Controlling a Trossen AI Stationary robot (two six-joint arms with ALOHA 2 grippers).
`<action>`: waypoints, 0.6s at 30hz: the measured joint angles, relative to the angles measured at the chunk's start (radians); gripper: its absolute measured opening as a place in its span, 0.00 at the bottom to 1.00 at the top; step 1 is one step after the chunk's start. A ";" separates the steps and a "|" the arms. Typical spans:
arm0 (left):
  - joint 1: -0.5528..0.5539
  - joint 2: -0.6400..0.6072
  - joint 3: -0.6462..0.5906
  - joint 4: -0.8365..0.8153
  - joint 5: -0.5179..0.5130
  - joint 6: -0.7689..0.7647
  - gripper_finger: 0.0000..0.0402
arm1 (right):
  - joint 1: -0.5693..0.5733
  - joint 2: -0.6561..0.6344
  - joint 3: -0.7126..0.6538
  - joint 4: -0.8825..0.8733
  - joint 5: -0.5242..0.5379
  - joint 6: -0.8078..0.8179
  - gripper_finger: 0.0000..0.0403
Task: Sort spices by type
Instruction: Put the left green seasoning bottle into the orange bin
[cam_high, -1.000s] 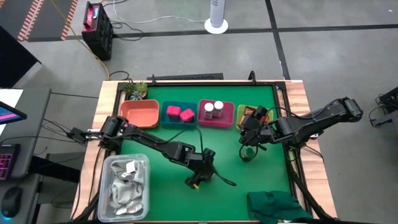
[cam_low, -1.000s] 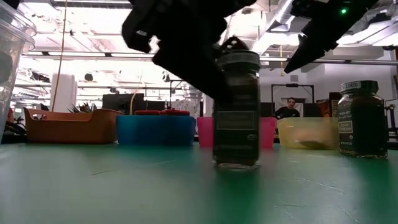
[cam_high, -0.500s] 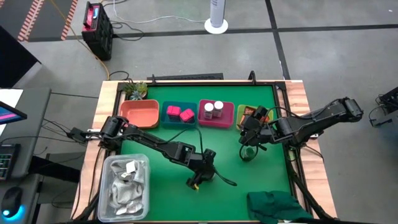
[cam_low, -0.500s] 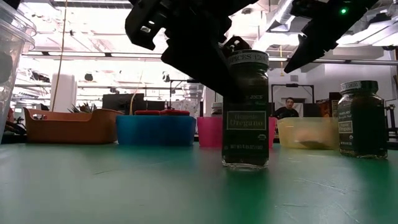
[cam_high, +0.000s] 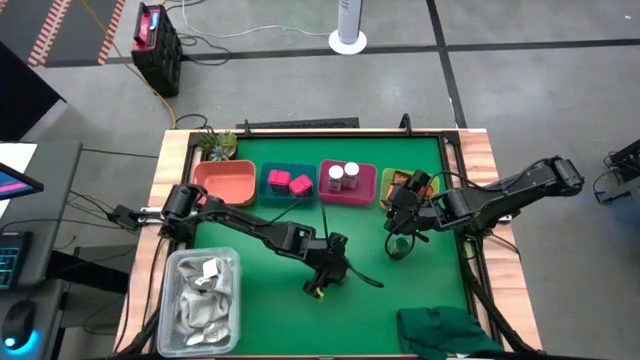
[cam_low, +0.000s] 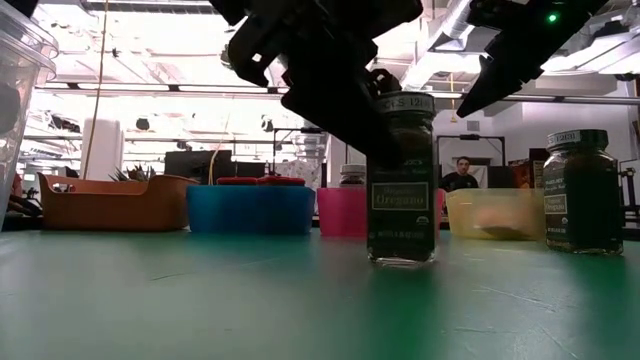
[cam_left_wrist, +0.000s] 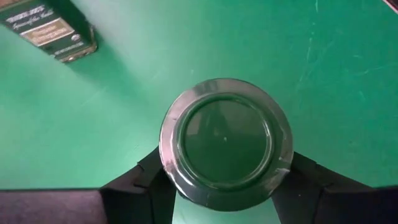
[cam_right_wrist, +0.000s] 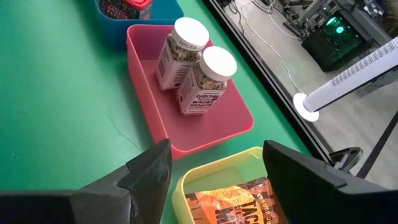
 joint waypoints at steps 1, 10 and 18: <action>0.005 -0.002 0.000 -0.007 0.000 -0.001 0.49 | 0.000 0.000 0.000 0.000 0.000 0.000 0.71; 0.060 -0.088 0.006 -0.123 0.000 -0.051 0.49 | 0.000 0.000 0.000 -0.005 0.001 0.000 0.71; 0.095 -0.194 -0.068 -0.169 -0.014 -0.099 0.49 | 0.000 0.000 0.000 -0.011 0.001 0.000 0.71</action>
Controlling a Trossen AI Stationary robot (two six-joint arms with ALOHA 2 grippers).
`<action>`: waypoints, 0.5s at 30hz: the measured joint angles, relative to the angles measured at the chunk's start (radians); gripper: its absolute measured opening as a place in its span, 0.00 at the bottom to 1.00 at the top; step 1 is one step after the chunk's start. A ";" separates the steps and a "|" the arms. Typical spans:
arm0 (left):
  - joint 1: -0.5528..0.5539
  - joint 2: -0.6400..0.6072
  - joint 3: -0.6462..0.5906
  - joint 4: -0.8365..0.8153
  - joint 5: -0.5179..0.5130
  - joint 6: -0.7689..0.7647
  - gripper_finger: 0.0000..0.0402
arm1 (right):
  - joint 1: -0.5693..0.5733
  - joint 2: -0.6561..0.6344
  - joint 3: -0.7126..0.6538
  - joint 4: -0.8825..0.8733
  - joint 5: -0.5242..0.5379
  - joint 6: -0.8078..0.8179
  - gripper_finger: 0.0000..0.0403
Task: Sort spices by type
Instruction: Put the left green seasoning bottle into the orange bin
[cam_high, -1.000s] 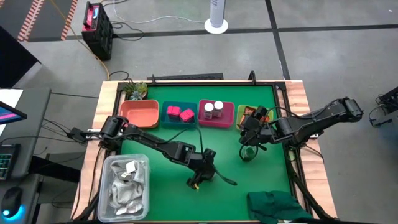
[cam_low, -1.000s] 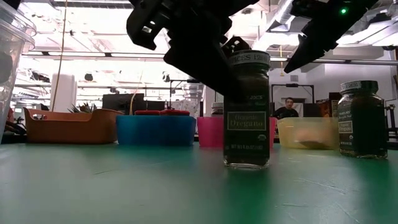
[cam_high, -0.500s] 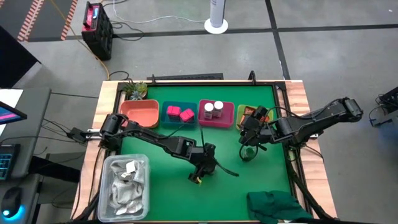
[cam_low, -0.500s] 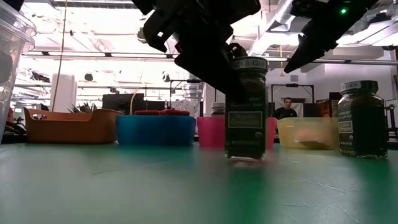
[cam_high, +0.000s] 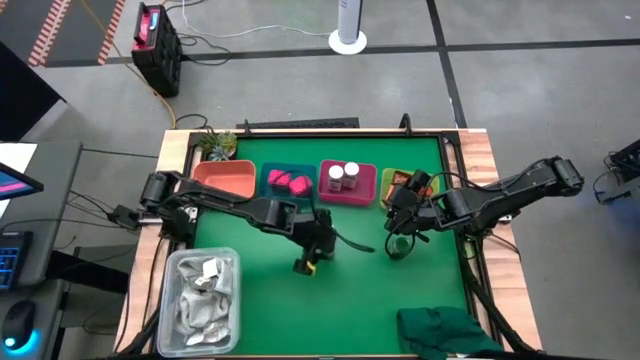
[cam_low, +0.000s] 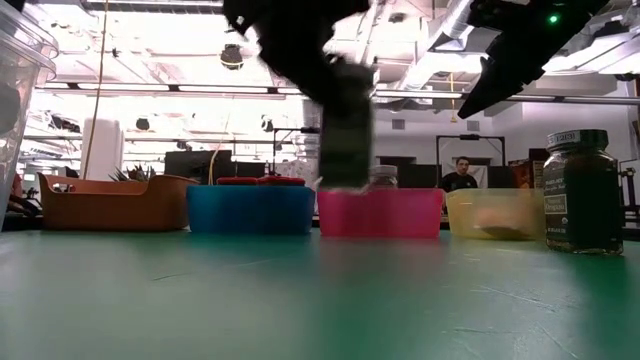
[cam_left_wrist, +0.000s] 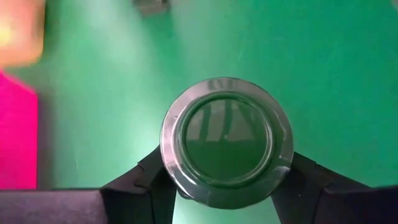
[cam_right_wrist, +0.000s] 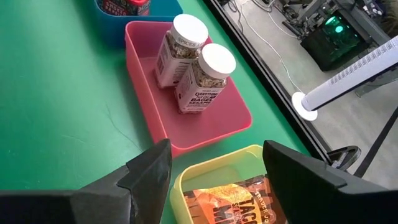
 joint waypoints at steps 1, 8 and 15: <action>0.004 -0.013 -0.024 -0.001 -0.008 -0.006 0.49 | 0.000 0.000 0.000 0.000 0.000 0.000 0.71; 0.032 -0.214 -0.254 0.114 -0.062 -0.093 0.49 | 0.000 0.000 0.000 0.000 0.000 0.000 0.71; 0.041 -0.552 -0.515 0.165 -0.309 -0.197 0.50 | -0.002 0.000 0.000 0.004 0.000 0.000 0.71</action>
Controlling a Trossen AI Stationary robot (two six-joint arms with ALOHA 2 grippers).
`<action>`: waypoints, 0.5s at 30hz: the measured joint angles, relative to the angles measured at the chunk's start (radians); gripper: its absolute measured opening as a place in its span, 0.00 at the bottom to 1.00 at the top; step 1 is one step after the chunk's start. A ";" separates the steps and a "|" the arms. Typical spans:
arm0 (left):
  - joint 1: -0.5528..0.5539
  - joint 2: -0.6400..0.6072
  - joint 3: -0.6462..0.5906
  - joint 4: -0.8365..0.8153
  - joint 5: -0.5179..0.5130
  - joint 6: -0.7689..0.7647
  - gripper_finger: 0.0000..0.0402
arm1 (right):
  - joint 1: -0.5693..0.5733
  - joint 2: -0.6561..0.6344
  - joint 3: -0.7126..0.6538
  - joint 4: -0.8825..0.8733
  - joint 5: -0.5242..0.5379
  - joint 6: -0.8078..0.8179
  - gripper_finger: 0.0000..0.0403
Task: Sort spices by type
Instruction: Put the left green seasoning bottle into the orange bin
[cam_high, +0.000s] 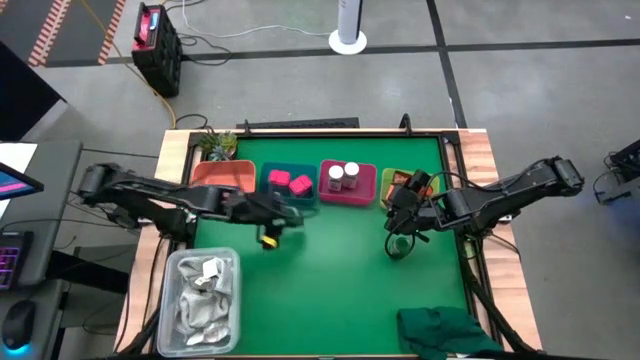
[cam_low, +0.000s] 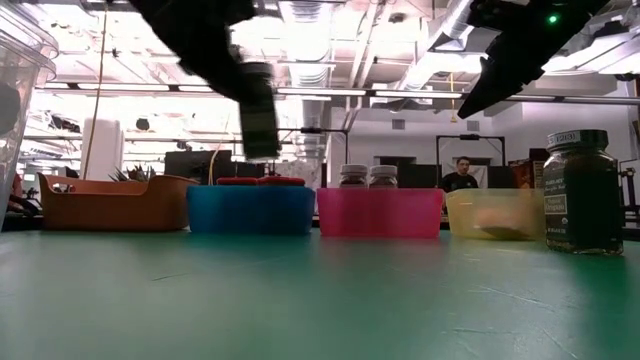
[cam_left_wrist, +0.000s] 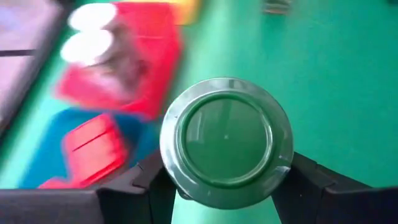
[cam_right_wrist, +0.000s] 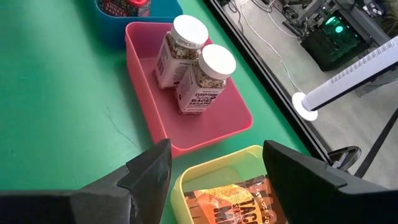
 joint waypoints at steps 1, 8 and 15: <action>0.000 -0.047 -0.036 0.003 -0.041 -0.018 0.51 | -0.003 0.000 0.000 0.000 0.000 0.000 0.71; 0.002 -0.355 -0.196 -0.061 -0.290 -0.201 0.50 | -0.034 0.000 0.000 0.009 0.000 0.000 0.71; 0.014 -0.544 -0.227 -0.373 -0.565 -0.463 0.50 | -0.038 0.000 0.000 0.010 0.000 0.001 0.71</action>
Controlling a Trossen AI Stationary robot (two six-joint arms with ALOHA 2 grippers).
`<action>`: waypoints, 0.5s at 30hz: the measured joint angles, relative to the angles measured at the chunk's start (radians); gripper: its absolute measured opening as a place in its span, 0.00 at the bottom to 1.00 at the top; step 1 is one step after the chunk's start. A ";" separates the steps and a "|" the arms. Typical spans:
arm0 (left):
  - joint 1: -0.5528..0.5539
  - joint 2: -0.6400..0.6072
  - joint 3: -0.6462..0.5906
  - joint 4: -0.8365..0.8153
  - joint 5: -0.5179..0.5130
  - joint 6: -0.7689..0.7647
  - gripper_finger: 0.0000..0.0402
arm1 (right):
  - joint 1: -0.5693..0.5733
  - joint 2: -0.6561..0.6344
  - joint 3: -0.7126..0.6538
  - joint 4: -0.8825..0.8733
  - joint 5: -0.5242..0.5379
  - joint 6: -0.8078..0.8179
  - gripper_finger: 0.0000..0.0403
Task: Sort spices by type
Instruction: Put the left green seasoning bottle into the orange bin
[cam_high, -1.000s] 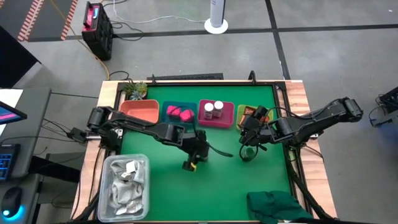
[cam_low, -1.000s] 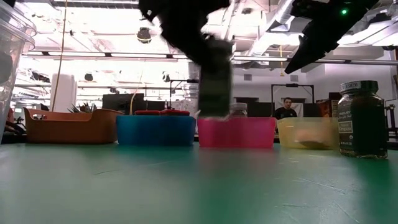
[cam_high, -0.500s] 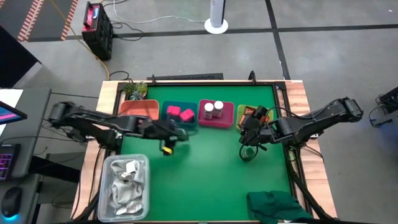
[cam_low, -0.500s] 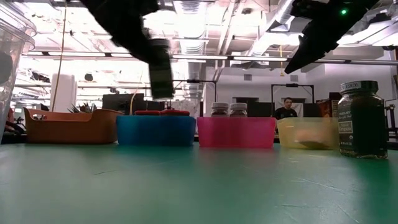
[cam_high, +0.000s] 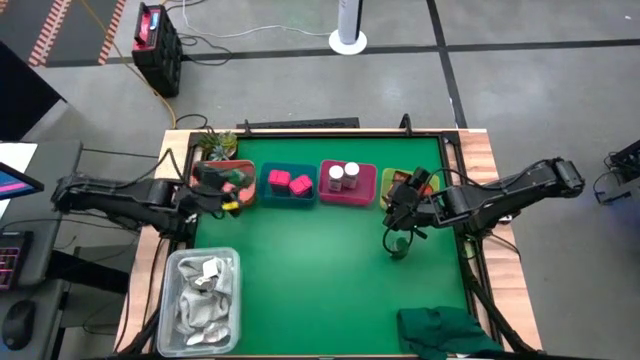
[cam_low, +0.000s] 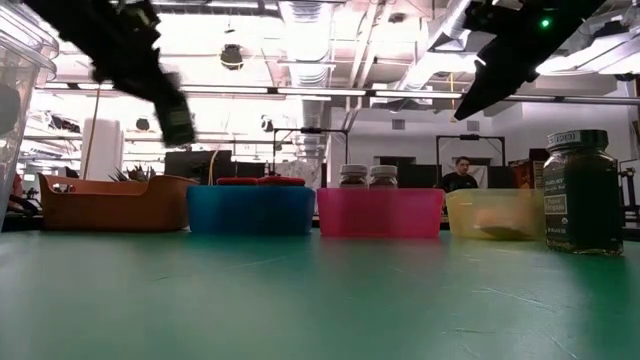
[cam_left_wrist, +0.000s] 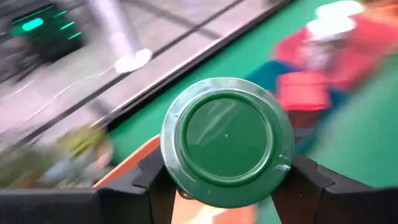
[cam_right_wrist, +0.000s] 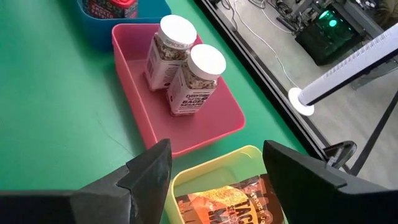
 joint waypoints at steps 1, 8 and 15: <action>0.007 -0.011 -0.001 -0.053 -0.027 -0.051 0.50 | 0.000 0.000 0.000 0.001 0.000 0.000 0.71; 0.092 0.017 -0.001 -0.239 -0.057 -0.209 0.50 | 0.000 0.000 0.000 0.004 0.000 -0.001 0.71; 0.150 0.063 -0.020 -0.366 -0.045 -0.312 0.50 | 0.013 0.000 0.000 0.004 -0.002 -0.001 0.71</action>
